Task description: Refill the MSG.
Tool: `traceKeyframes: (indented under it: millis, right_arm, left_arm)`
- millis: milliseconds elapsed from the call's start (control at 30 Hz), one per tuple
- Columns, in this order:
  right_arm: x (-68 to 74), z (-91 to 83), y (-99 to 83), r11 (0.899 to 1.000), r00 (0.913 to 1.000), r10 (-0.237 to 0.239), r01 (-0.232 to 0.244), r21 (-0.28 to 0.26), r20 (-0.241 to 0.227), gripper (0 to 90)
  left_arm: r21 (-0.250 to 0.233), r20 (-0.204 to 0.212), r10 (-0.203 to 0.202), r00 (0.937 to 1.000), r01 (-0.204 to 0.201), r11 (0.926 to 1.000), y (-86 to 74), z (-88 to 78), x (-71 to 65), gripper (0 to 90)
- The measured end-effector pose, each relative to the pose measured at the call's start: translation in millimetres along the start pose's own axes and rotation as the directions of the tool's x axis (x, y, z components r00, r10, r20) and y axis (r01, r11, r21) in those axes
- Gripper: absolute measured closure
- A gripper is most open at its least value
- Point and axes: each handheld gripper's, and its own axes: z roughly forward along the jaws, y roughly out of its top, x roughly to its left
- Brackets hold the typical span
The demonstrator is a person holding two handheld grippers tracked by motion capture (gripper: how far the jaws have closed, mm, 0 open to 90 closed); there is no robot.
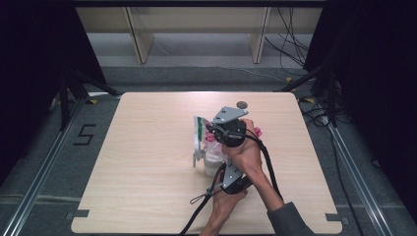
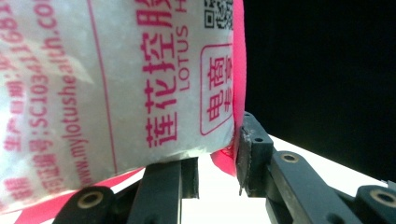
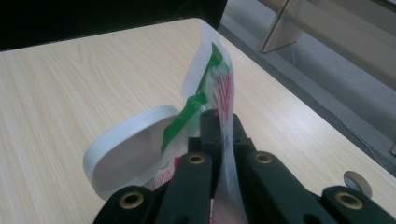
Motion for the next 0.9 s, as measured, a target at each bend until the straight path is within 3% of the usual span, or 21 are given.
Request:
traceKeyframes:
  millis: [200,267,333,433,567,900]
  right_arm:
    - [2.7,3.9,-0.2,1.0,0.9998,-0.021,0.021,0.014,-0.001,90.0]
    - [4.6,3.9,-0.2,1.0,0.9999,-0.007,0.007,0.029,-0.012,90.0]
    - [2.6,4.5,0.0,1.0,0.9997,-0.025,0.025,0.018,0.008,90.0]
    - [3.3,2.8,0.3,1.0,0.9999,-0.003,0.003,0.018,-0.013,90.0]
    - [0.9,2.3,0.5,1.0,0.9996,-0.021,0.021,0.009,-0.02,90.0]
    - [2.1,0.9,0.3,1.0,0.9999,0.001,-0.001,0.01,-0.012,90.0]
  left_arm:
    - [-0.002,-0.003,-0.01,0.9999,0.01,1.0,-0.3,-0.3,0.2,72.4]
    - [-0.004,0.002,-0.011,0.9999,0.011,0.9999,-0.5,-0.1,0.4,72.4]
    - [-0.003,0.002,-0.012,0.9999,0.012,0.9999,-0.3,-0.2,0.3,72.4]
    - [-0.003,0.001,-0.008,1.0,0.008,1.0,-0.1,-0.4,0.5,72.4]
    - [-0.009,-0.004,-0.007,1.0,0.007,0.9999,-0.4,0.1,0.0,72.4]
    - [-0.011,-0.004,-0.007,1.0,0.007,0.9999,-0.5,0.0,-0.1,72.5]
